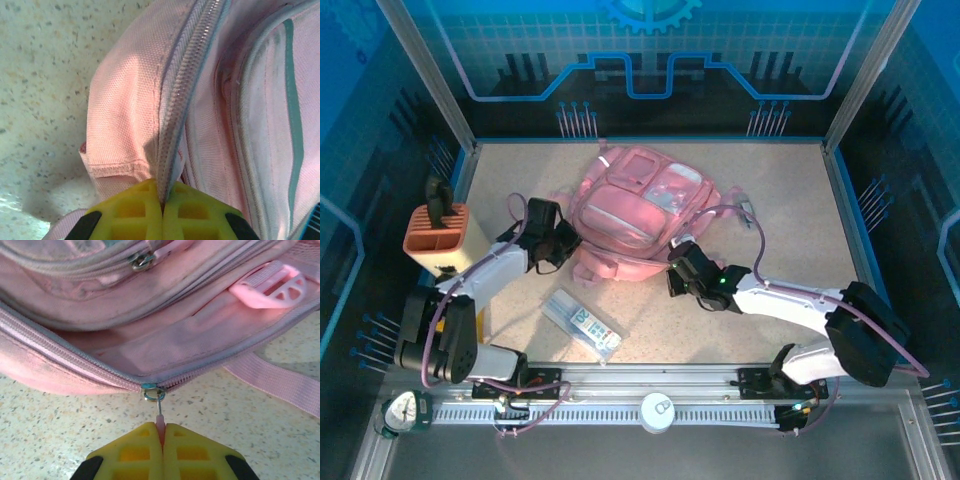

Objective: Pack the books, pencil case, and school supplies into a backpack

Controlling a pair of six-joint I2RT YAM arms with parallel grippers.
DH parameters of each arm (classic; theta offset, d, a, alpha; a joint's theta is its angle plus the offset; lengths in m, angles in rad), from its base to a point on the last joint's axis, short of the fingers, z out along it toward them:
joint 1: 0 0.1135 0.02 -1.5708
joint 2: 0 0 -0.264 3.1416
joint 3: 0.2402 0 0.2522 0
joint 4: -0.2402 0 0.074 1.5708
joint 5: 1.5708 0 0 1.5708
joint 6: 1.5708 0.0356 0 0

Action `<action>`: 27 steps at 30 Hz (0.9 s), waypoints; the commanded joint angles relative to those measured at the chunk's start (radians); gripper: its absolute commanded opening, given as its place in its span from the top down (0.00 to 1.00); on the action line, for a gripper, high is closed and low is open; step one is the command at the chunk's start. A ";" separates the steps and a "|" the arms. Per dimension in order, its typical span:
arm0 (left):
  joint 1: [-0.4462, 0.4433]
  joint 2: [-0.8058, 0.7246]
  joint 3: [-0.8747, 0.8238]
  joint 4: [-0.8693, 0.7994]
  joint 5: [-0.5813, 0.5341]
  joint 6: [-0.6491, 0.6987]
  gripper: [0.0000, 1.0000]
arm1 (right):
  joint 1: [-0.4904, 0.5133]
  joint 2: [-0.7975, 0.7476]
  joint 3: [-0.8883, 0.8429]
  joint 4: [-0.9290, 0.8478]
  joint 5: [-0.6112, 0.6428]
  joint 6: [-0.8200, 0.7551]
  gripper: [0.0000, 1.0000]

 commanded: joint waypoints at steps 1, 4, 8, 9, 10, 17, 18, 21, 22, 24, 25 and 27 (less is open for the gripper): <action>0.043 0.033 0.091 -0.020 -0.055 0.119 1.00 | 0.044 0.060 0.054 -0.002 -0.070 -0.019 1.00; 0.040 0.012 0.083 -0.037 -0.066 0.112 0.76 | 0.087 0.114 0.100 0.039 -0.129 -0.005 1.00; -0.037 -0.104 -0.022 -0.026 -0.079 0.033 0.49 | 0.092 0.141 0.113 0.046 -0.137 0.026 1.00; -0.071 -0.141 -0.042 -0.042 -0.095 0.008 0.45 | 0.092 0.138 0.110 0.041 -0.131 0.028 1.00; -0.102 -0.181 -0.071 -0.039 -0.092 -0.024 0.43 | 0.093 0.135 0.104 0.037 -0.126 0.028 1.00; -0.370 -0.272 -0.204 0.114 -0.136 -0.309 0.27 | 0.092 0.110 0.069 0.013 -0.097 0.022 1.00; -0.400 -0.255 -0.208 0.154 -0.143 -0.338 0.26 | 0.094 0.108 0.065 0.020 -0.097 0.025 1.00; -0.464 -0.173 -0.173 0.200 -0.154 -0.394 0.25 | 0.094 0.113 0.063 0.030 -0.099 0.028 1.00; -0.477 -0.138 -0.163 0.217 -0.155 -0.421 0.25 | 0.094 0.114 0.067 0.028 -0.097 0.028 1.00; -0.492 -0.078 -0.171 0.304 -0.146 -0.469 0.31 | 0.093 0.115 0.069 0.030 -0.089 0.028 1.00; -0.504 -0.048 -0.165 0.342 -0.149 -0.473 0.33 | 0.094 0.115 0.069 0.032 -0.084 0.028 1.00; -0.513 0.002 -0.123 0.306 -0.153 -0.463 0.37 | 0.091 0.111 0.069 0.029 -0.076 0.027 1.00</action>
